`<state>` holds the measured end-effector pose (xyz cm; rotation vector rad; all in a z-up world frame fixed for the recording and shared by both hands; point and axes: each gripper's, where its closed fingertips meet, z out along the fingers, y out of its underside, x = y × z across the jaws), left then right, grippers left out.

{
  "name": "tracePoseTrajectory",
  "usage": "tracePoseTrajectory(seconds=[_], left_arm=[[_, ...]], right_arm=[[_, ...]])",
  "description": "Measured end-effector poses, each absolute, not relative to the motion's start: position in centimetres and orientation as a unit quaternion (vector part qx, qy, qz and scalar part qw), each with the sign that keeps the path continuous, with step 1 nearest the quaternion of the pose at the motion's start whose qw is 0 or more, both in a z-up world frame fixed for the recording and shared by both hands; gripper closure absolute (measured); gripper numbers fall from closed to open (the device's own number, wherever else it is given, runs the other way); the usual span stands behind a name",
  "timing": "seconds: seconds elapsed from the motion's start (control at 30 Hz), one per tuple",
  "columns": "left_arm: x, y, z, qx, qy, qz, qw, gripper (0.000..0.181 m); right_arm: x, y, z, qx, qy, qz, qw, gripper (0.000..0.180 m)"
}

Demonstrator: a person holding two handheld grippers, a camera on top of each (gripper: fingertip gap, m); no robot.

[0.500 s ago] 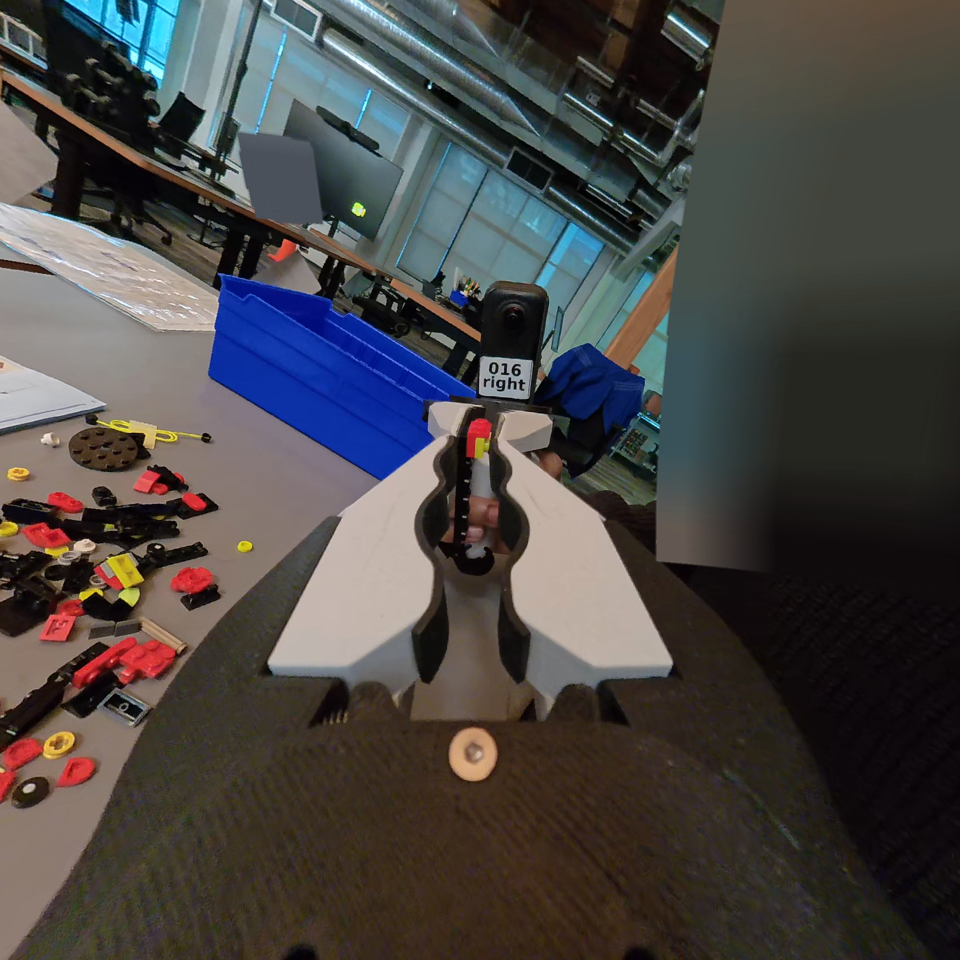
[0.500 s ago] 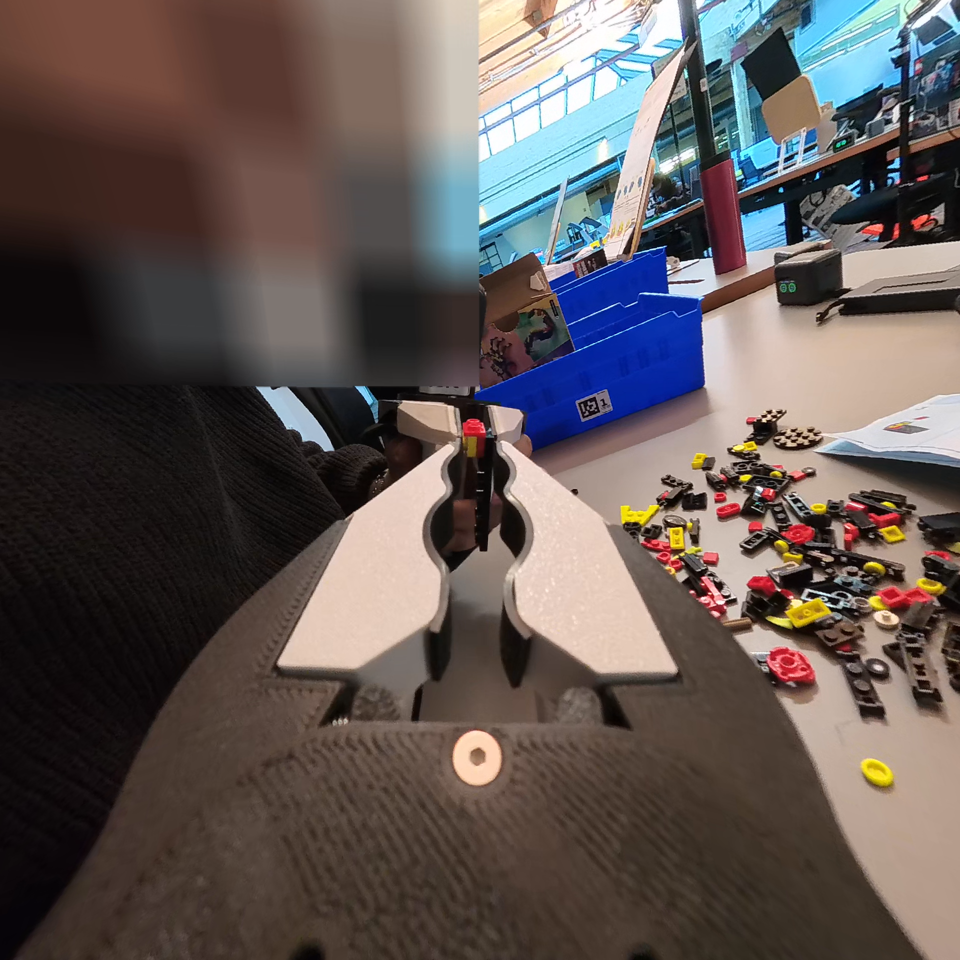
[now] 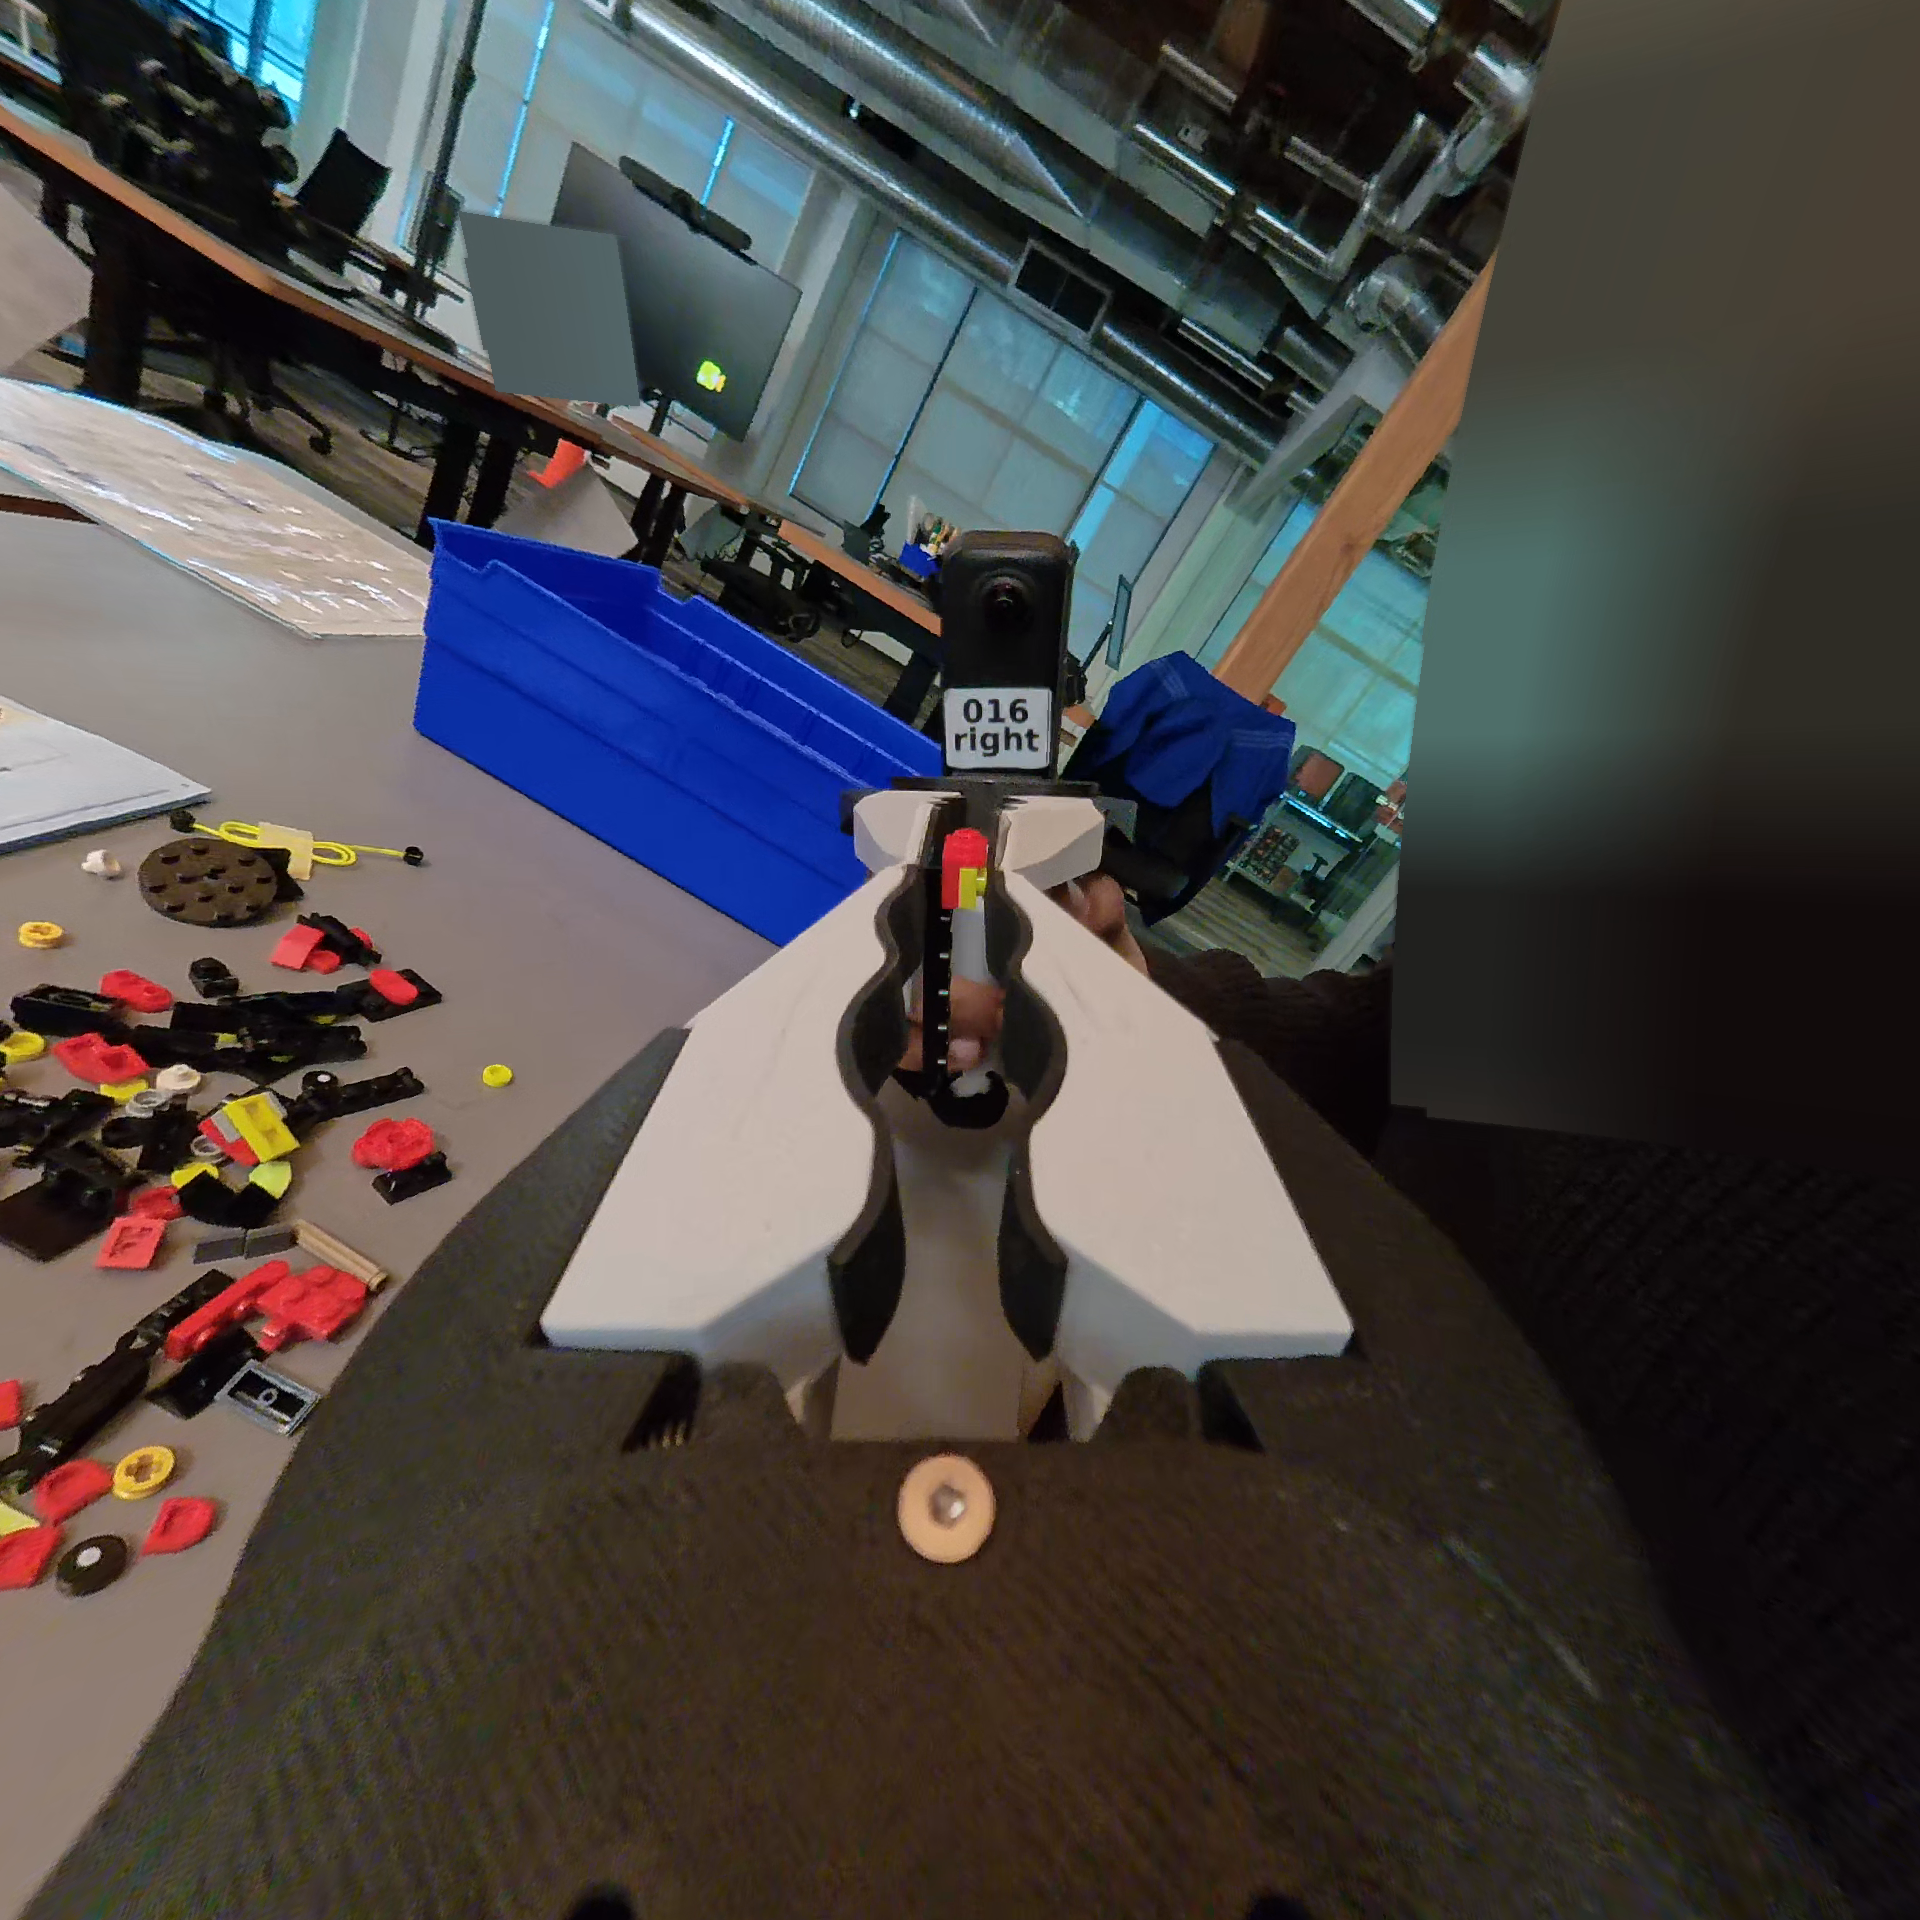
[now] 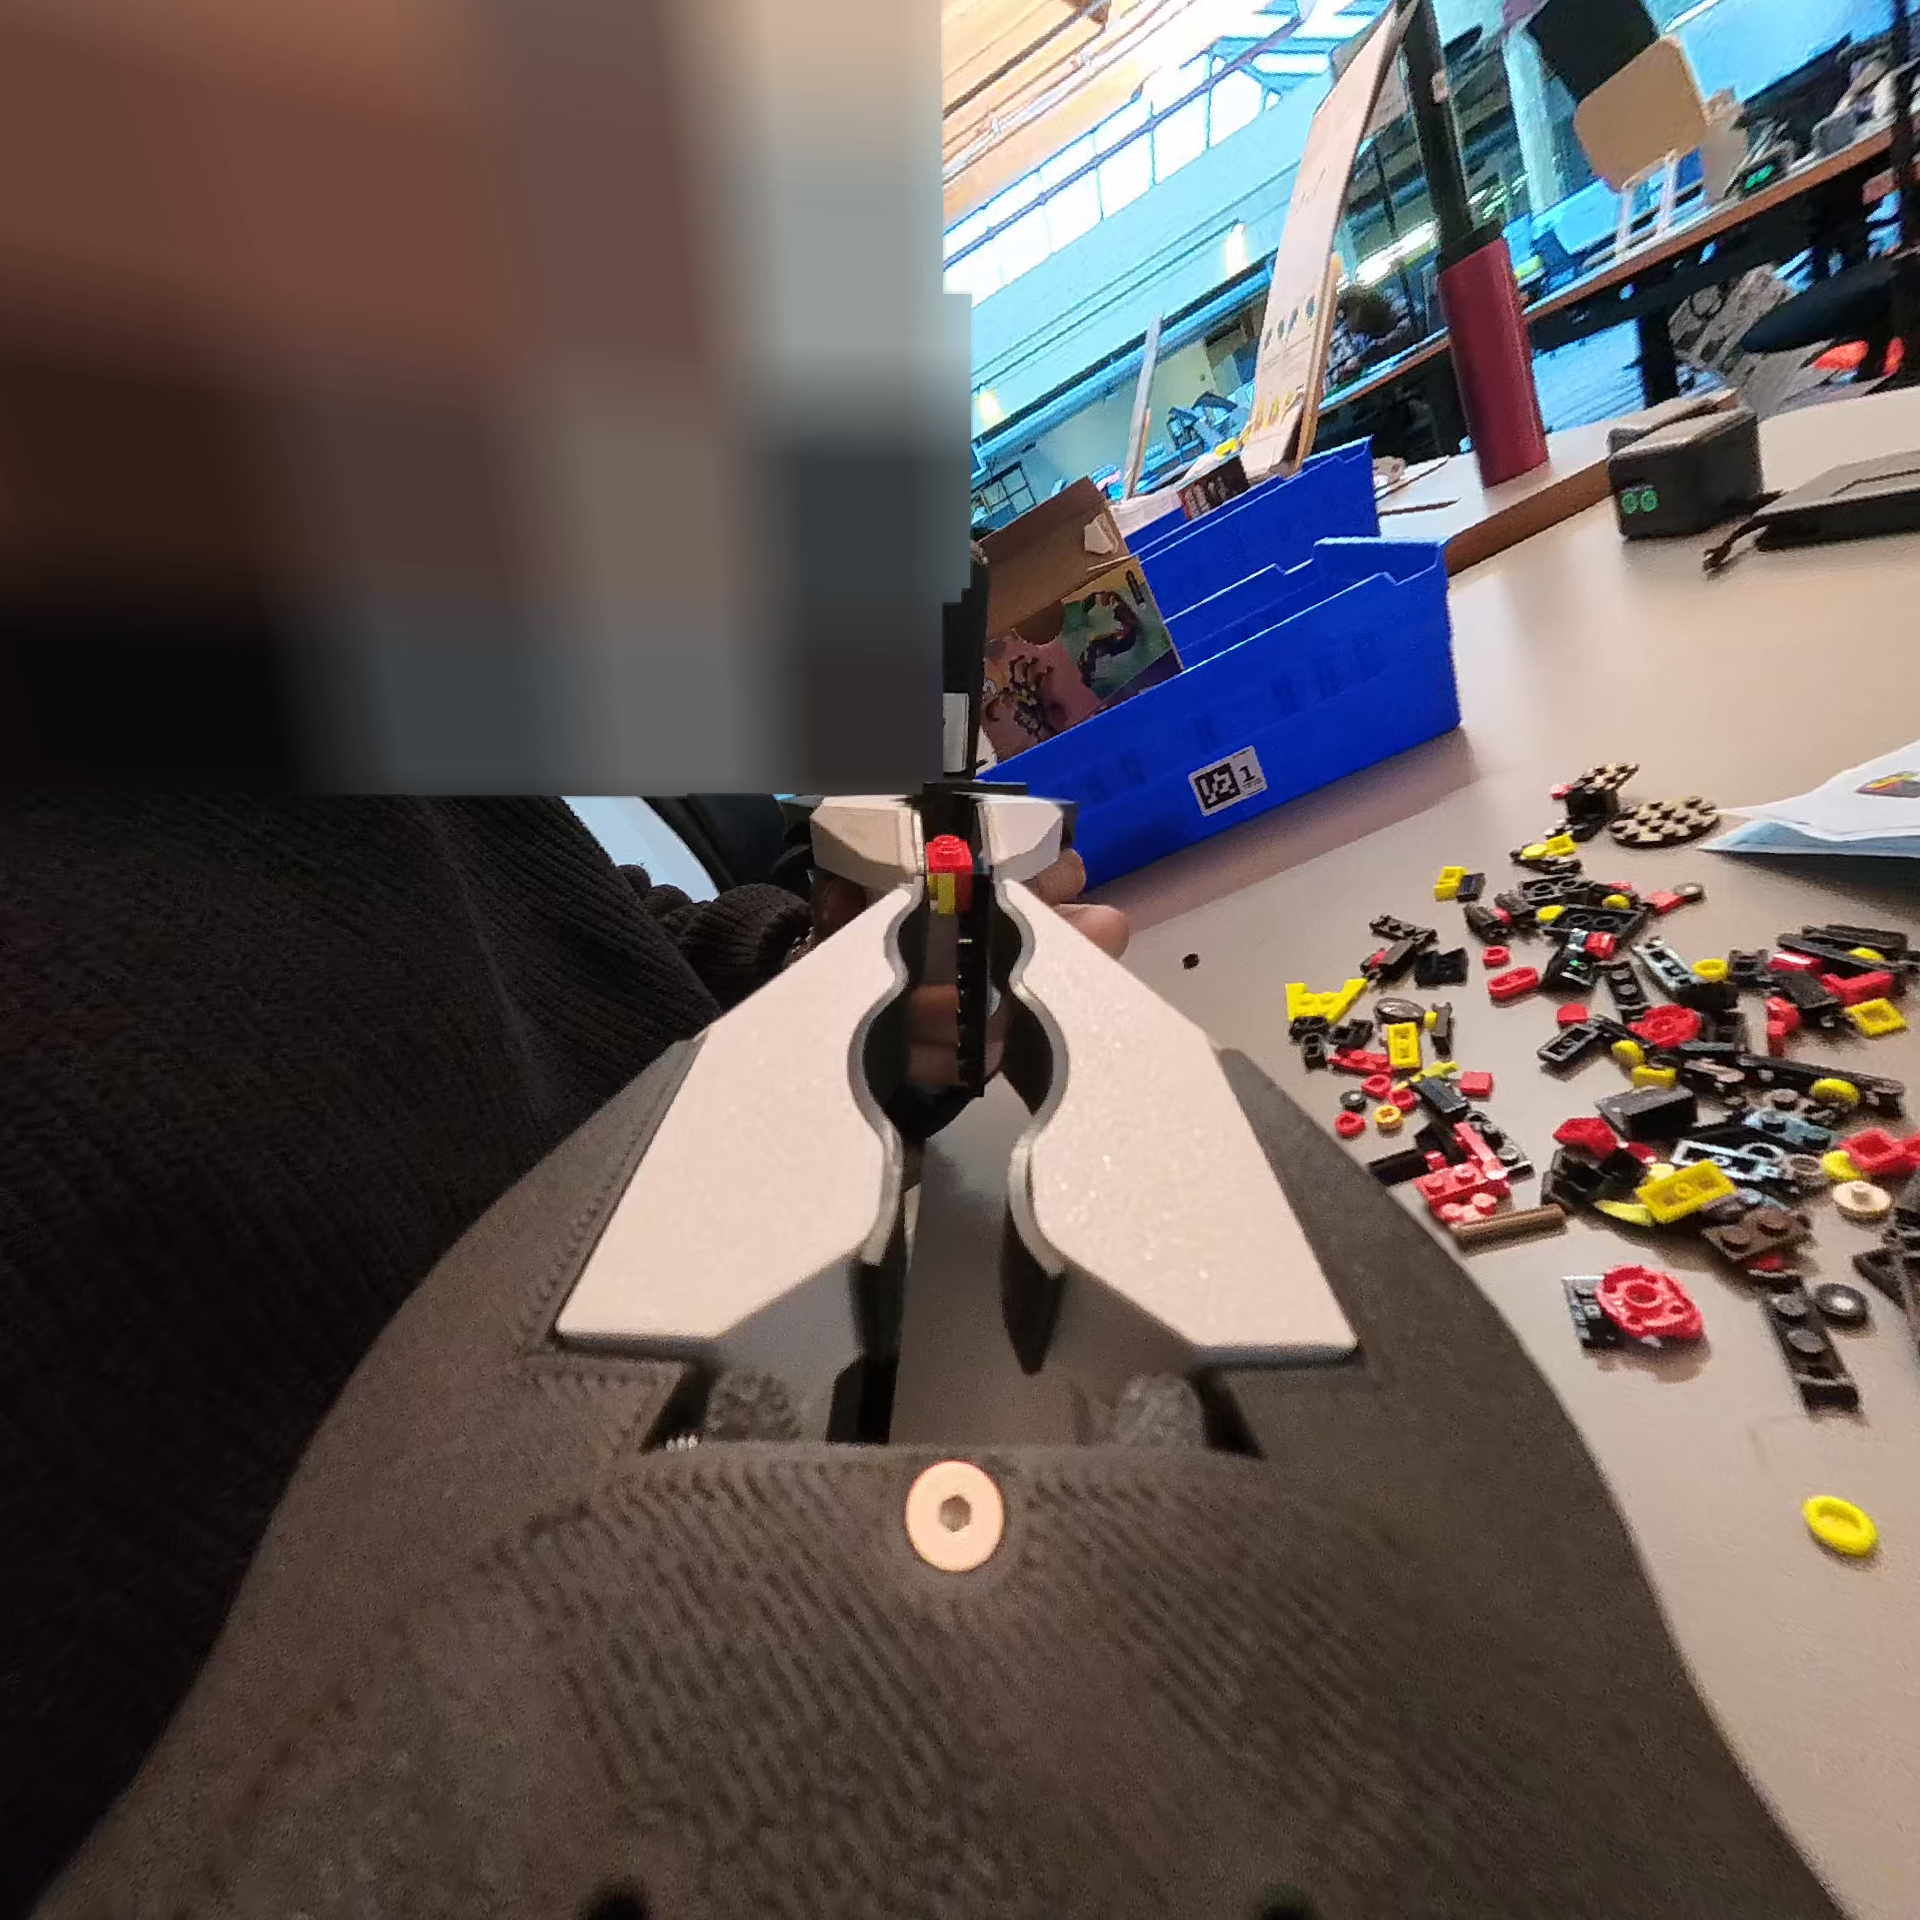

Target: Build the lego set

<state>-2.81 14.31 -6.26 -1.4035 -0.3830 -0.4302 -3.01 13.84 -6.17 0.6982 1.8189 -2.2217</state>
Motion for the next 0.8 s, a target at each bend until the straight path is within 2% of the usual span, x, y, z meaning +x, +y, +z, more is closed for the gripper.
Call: tracePoseTrajectory(seconds=[0.57, 0.8], left_arm=[[-2.5, 14.5, -6.4, -0.644, -0.179, -0.215, 0.712, 0.169], [-2.7, 14.4, -7.7, -0.657, -0.179, -0.202, 0.704, 0.169]], right_arm=[[-2.8, 14.0, -6.1, 0.228, 0.623, -0.744, 0.079, 0.171], [-3.2, 13.8, -7.5, 0.248, 0.627, -0.730, 0.112, 0.171]])
